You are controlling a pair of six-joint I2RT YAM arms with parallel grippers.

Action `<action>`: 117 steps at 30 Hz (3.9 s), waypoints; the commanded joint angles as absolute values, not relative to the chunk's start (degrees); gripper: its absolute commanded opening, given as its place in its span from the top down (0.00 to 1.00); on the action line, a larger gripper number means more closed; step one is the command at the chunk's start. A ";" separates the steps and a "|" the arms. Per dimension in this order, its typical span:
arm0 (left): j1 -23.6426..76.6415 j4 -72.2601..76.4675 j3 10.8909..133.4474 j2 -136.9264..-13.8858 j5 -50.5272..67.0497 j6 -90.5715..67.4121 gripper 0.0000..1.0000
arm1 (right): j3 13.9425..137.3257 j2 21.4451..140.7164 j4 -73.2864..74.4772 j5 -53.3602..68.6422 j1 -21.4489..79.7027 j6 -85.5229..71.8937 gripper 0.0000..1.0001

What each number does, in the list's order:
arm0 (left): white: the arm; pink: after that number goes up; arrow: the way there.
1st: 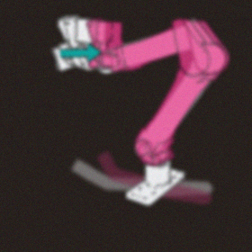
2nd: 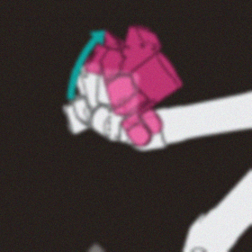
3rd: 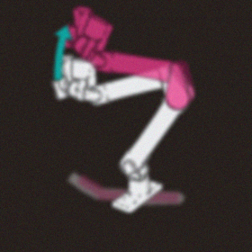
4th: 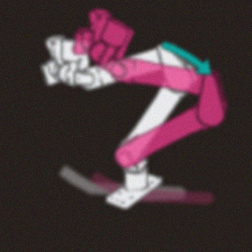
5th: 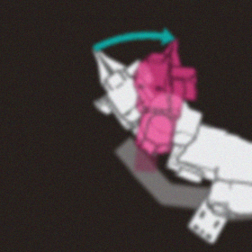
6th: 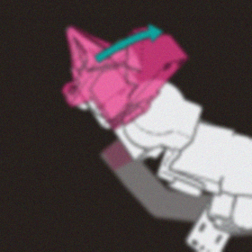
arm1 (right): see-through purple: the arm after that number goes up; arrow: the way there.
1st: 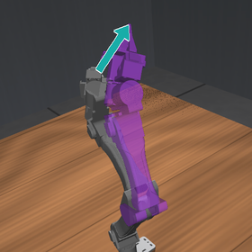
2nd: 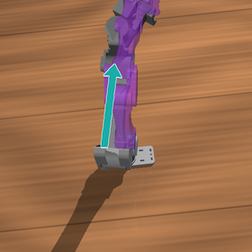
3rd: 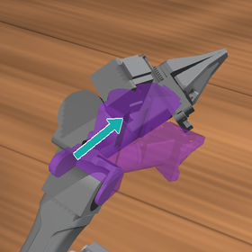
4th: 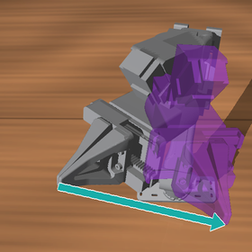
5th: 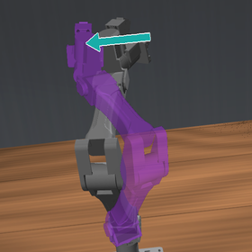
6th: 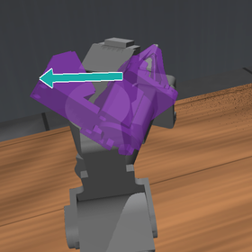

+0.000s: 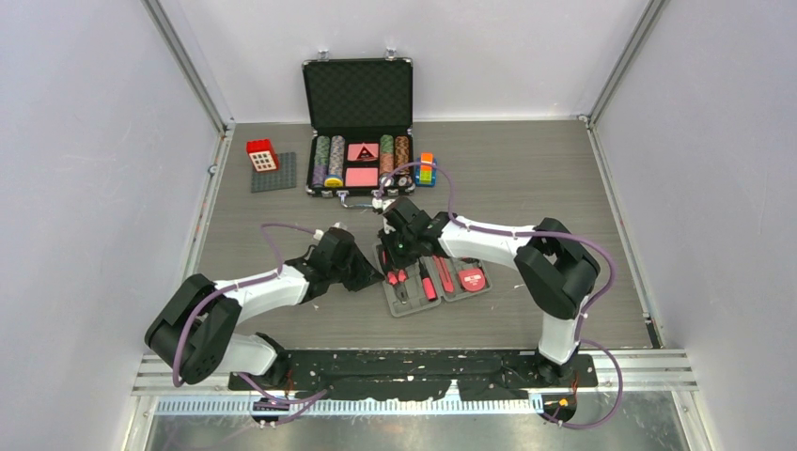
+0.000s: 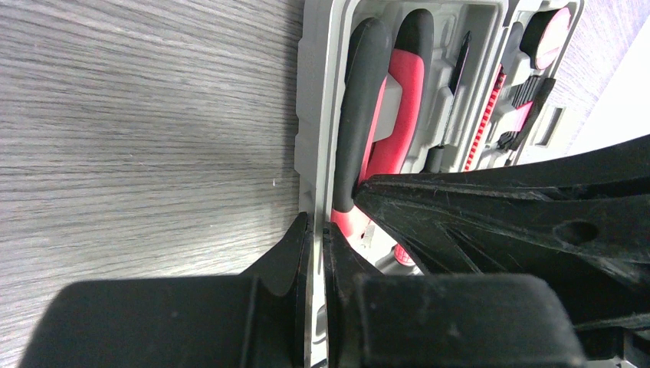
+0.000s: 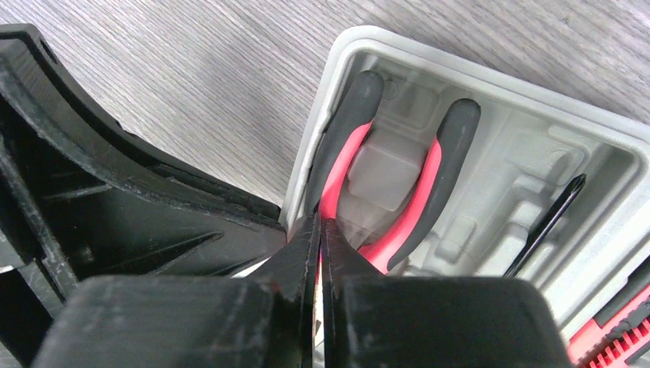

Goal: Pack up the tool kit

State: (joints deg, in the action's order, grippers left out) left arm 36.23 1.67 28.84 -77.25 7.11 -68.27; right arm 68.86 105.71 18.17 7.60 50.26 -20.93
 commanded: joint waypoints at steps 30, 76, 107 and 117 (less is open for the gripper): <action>35.90 -6.06 36.24 -73.30 2.00 -62.02 0.81 | 74.62 97.09 28.44 1.64 47.07 -17.59 0.78; 35.82 -8.23 35.13 -73.34 -0.55 -63.00 0.96 | 75.71 101.88 24.85 4.91 50.26 -16.47 0.84; 36.22 3.60 30.40 -82.70 9.89 -66.57 0.96 | 70.27 122.02 29.26 3.87 53.86 -23.52 0.95; 36.21 1.72 30.10 -79.86 7.74 -65.68 0.97 | 71.44 117.13 26.82 5.65 53.44 -20.10 0.95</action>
